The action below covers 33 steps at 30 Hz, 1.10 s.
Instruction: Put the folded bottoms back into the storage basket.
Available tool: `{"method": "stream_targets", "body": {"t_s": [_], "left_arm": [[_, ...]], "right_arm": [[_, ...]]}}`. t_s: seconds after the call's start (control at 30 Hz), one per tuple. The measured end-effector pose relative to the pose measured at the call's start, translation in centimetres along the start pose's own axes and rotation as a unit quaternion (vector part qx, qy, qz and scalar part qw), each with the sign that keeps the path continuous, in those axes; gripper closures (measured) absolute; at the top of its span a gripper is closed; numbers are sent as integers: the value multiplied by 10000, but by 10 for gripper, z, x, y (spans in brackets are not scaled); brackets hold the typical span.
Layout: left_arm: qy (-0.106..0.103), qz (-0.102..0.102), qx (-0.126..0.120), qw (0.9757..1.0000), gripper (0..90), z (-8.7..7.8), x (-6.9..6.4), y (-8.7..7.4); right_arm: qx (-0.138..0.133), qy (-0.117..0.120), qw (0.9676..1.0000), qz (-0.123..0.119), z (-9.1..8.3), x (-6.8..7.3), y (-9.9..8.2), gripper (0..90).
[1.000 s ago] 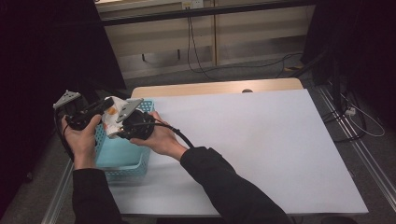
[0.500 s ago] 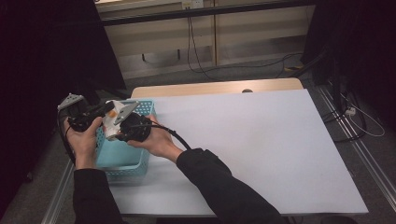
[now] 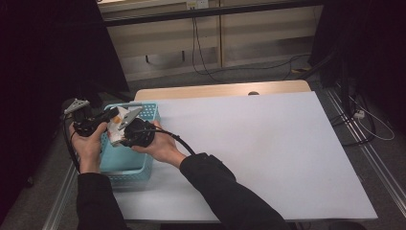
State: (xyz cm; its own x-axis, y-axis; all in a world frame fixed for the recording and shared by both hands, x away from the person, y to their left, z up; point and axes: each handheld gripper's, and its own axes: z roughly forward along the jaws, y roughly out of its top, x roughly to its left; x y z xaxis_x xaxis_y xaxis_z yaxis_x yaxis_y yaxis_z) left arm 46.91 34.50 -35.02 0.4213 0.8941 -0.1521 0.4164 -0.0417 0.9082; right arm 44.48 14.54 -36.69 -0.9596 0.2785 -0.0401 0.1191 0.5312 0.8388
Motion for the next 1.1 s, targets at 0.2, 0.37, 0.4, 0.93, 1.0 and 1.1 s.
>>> {"method": "stream_targets", "body": {"t_s": [0.2, 0.37, 0.4, 0.93, 1.0, 1.1], "left_arm": [[27, 9, 178, 9998, 809, 8, 2, -6], [18, 31, 288, 9996, 809, 14, 2, -10], [13, 24, 298, 9996, 809, 15, 2, -11], [57, -68, 463, 9989, 809, 22, 10, -21], [58, -50, 514, 9986, 809, 22, 11, -22], [59, -51, 527, 9986, 809, 23, 11, -23]], "right_arm": [[47, 16, 9999, 100, 5, -3, -8, 806], [126, 51, 9997, 180, 10, -5, -13, 806], [133, 57, 9998, 168, 10, -5, -14, 806], [308, 30, 9993, 192, 21, -5, -19, 805], [302, 34, 9992, 243, 22, -5, -19, 804], [328, 29, 9992, 229, 23, -6, -20, 804]]}}
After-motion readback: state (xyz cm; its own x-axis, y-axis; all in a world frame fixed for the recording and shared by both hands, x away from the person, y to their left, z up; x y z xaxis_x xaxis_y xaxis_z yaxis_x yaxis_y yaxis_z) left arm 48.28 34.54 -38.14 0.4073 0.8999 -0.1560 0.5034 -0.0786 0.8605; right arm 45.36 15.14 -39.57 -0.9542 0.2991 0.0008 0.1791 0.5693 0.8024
